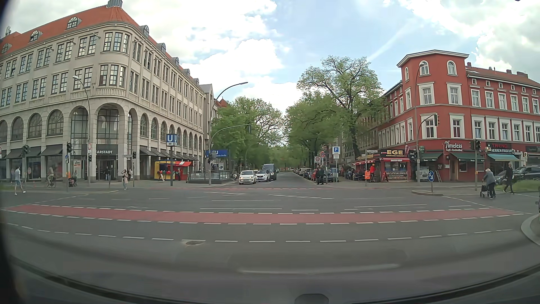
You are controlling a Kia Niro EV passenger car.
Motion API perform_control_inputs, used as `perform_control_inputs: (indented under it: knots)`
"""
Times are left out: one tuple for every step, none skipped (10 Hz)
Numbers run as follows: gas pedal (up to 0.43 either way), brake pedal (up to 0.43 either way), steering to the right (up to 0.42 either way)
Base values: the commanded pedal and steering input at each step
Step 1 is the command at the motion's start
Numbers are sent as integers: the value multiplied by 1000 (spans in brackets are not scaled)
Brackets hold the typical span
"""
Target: Follow the waypoints while adhering to traffic rules and regulations
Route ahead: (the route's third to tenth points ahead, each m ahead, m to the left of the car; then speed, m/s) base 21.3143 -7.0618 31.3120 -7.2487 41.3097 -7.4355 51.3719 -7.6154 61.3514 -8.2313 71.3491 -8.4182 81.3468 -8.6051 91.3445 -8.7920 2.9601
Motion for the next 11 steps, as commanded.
perform_control_inputs:
  knots:
    - [299,18,-3]
    - [299,18,-3]
    - [299,18,-3]
    - [299,18,-3]
    - [299,18,-3]
    - [299,18,-3]
    - [299,18,-3]
    - [299,18,-3]
    - [287,18,-3]
    - [268,18,-3]
    - [260,18,-3]
